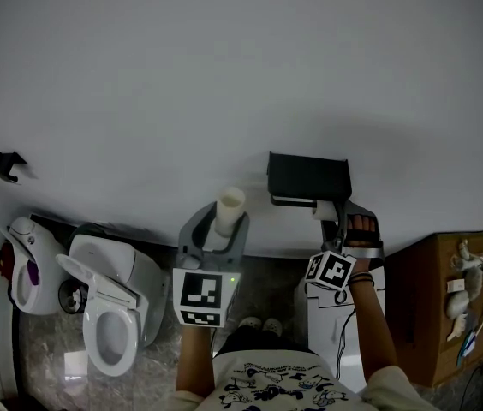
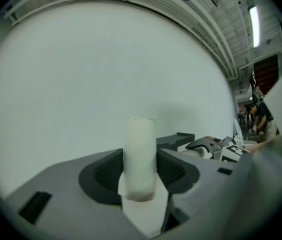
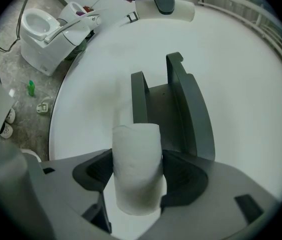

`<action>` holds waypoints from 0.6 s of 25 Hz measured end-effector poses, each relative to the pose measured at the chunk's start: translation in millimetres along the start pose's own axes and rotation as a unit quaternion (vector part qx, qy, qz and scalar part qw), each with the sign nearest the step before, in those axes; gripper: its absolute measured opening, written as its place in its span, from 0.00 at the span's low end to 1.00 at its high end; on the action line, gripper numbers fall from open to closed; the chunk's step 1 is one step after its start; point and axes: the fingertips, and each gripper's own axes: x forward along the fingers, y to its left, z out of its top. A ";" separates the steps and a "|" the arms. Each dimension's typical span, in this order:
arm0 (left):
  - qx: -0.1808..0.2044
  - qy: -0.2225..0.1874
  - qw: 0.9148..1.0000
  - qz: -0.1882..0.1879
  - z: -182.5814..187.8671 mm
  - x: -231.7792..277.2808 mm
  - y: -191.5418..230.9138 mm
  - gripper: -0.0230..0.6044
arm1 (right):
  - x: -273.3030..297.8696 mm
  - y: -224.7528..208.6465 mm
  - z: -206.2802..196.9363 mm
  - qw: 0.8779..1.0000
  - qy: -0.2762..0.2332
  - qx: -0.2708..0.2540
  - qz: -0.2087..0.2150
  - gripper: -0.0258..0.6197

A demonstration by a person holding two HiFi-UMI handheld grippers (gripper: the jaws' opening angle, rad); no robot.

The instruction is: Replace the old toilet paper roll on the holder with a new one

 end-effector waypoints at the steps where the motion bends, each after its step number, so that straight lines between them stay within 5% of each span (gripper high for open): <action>1: 0.000 0.001 1.000 0.002 0.3 0.2 -0.6 0.36 | 0.5 -0.3 0.3 1.000 -0.001 -0.001 0.000 0.52; 15: 0.000 0.005 1.000 0.027 -6.8 -23.6 28.7 0.36 | -1.8 4.2 60.4 0.999 -0.038 -0.012 -0.008 0.52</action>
